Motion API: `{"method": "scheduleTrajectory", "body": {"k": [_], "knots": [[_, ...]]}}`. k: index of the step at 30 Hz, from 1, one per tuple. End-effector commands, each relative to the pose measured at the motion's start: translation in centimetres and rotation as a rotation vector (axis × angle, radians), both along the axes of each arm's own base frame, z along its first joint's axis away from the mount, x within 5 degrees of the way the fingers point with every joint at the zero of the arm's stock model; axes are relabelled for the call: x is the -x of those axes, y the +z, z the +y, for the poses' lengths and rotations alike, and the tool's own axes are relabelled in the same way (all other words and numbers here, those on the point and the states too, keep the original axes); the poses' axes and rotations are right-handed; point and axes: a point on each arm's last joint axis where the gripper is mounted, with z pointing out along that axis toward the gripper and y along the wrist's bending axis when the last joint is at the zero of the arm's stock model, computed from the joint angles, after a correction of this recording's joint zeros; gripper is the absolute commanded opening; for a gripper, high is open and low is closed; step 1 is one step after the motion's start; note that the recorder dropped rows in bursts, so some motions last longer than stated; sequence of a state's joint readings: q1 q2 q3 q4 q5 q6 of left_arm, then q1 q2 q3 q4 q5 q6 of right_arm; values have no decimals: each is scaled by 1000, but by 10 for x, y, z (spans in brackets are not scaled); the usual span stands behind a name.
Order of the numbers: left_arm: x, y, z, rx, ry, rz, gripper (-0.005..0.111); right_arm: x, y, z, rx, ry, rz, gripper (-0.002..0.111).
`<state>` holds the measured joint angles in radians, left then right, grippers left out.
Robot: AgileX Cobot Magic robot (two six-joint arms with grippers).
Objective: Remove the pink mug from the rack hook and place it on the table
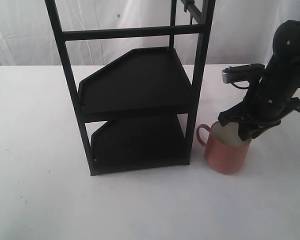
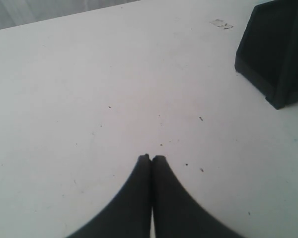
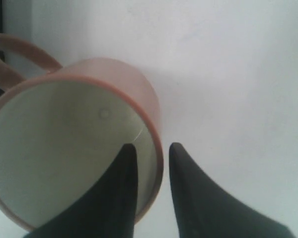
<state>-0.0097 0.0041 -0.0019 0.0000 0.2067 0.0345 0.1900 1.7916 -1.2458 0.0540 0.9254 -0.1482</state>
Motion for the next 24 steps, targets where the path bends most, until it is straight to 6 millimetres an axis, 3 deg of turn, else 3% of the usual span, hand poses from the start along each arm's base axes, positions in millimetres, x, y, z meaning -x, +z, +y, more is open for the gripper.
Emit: {"method": "scheduleTrajectory", "body": {"k": [1, 9, 21, 24], "knots": [[0, -1, 0, 6, -5, 1, 0, -1, -1, 0, 1, 10, -9, 24], [0, -1, 0, 6, -5, 1, 0, -3, 4, 0, -3, 26, -30, 36], [0, -1, 0, 6, -5, 1, 0, 5, 73, -2, -49, -23, -230, 36], [0, -1, 0, 6, -5, 1, 0, 6, 80, -4, -36, -18, -271, 26]]}}
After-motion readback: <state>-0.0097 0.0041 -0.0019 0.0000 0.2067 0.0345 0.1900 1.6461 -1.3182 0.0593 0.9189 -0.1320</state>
